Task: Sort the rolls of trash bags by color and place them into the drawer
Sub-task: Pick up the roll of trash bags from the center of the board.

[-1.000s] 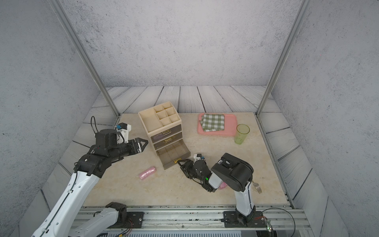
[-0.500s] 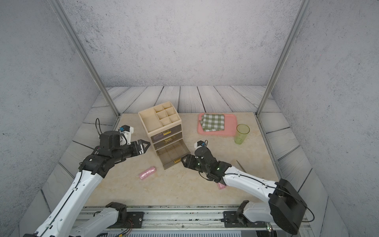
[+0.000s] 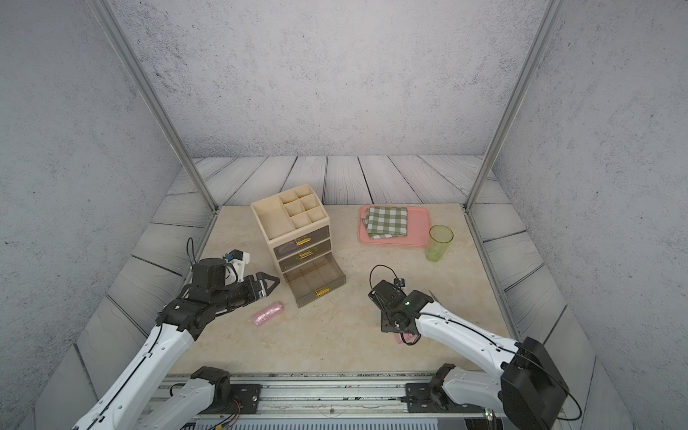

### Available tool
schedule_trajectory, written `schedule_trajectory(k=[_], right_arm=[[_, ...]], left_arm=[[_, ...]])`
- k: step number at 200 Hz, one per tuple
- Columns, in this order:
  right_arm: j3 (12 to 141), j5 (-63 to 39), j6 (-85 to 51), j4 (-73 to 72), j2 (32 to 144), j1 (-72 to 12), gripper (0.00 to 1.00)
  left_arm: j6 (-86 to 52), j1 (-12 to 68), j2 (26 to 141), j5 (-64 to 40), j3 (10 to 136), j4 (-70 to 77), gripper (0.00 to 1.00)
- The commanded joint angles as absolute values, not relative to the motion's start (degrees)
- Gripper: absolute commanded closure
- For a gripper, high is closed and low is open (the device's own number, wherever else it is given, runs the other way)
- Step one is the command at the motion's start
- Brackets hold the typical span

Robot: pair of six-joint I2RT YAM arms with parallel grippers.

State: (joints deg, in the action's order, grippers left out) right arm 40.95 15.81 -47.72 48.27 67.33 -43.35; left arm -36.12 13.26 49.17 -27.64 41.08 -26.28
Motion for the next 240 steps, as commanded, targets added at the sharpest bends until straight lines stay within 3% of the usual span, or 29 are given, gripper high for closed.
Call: schedule_trajectory(k=[1,38,125,240], right_arm=[[39.5,17.8,-48.2,49.8,67.3,-42.7,0.38],[39.3,16.0,-46.9,46.3,69.2,-42.5,0.43],[39.7,13.5,-43.1,40.5,74.3,-40.4,0.45],[38.6,9.5,-41.6,35.0,80.2,-39.1,0.58]], left_arm=[[-35.8,13.4,48.9,-29.4,41.9,-24.9,0.25],[-36.1,13.4,49.0,-29.5,41.7,-24.5,0.25],[-36.7,13.5,49.8,-29.1,40.6,-24.3,0.25],[-36.8,13.4,50.0,-28.8,39.8,-23.9,0.25]])
